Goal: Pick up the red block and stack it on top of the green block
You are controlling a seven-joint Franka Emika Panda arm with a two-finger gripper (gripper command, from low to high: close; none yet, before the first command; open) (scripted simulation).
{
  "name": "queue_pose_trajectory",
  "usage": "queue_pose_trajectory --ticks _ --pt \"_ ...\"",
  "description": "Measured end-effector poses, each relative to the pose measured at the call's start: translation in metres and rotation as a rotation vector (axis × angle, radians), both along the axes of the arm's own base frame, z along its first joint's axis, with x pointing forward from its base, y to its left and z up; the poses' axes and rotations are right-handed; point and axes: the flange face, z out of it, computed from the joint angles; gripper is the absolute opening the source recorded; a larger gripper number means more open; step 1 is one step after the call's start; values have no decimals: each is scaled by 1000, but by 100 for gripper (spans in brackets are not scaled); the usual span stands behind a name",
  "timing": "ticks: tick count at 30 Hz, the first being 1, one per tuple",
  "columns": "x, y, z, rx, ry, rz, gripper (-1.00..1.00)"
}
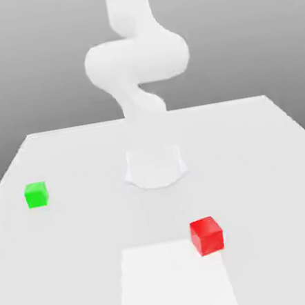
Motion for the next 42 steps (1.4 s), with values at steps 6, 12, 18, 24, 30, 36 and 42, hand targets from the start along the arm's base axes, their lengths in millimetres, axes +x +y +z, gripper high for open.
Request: queue_pose_trajectory --ticks 6,12,18,24,30,36,42 --pt "42 29 -149 -17 222 77 0" --pt "28 56 -300 -53 451 158 0" --pt "-34 71 -449 -107 688 238 0" --pt "-44 72 -512 -112 715 248 0" --pt "-45 73 -517 -112 715 249 -100" --pt "-43 73 -487 -113 716 249 -100" --pt "-37 34 -447 -57 716 89 -100"
